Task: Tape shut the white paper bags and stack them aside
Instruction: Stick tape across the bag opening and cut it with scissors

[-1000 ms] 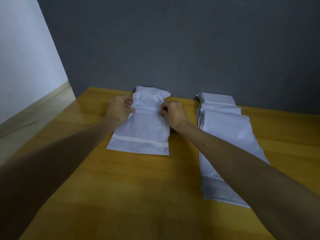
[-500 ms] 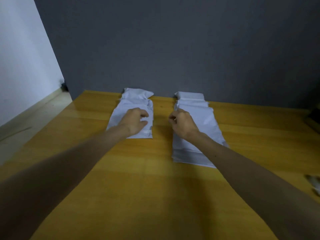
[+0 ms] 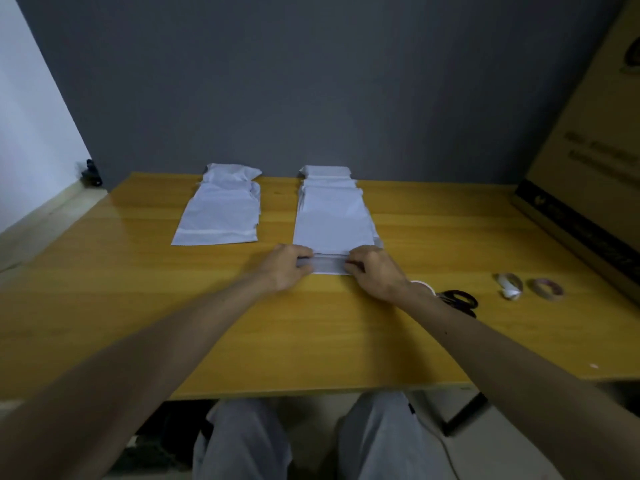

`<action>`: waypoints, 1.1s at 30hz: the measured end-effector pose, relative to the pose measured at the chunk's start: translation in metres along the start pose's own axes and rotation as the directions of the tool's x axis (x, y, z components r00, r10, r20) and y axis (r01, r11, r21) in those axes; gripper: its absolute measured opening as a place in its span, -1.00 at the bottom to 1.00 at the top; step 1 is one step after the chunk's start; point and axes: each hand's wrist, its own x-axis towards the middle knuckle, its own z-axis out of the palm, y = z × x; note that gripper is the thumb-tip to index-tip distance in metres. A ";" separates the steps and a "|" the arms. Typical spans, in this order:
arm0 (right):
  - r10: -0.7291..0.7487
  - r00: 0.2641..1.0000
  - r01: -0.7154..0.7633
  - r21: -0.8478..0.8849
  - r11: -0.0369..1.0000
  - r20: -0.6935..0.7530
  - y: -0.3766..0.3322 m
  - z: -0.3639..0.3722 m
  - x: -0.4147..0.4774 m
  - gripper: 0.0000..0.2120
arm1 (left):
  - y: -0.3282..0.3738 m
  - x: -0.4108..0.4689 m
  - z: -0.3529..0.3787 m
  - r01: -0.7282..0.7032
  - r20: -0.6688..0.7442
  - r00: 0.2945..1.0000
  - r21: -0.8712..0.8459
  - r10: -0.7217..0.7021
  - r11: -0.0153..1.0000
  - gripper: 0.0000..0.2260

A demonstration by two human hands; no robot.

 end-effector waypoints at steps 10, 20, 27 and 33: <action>-0.010 1.000 0.010 0.026 1.000 -0.019 -0.003 0.002 -0.030 -0.70 | 0.004 -0.026 0.004 -0.070 -0.050 0.996 0.035 0.072 0.997 -0.61; -0.004 0.995 0.013 0.091 0.996 -0.103 -0.008 0.005 -0.057 -0.81 | 0.007 -0.054 0.006 -0.143 -0.058 0.988 0.053 0.146 0.988 -0.66; -0.056 0.992 0.066 0.083 0.994 -0.115 -0.013 0.003 -0.075 -0.82 | 0.008 -0.075 0.012 -0.205 -0.073 0.974 0.099 0.213 0.974 -0.58; -0.078 0.993 0.087 0.091 0.992 -0.093 -0.017 -0.002 -0.095 -0.83 | 0.015 -0.094 0.021 -0.253 -0.127 0.954 0.137 0.270 0.958 -0.62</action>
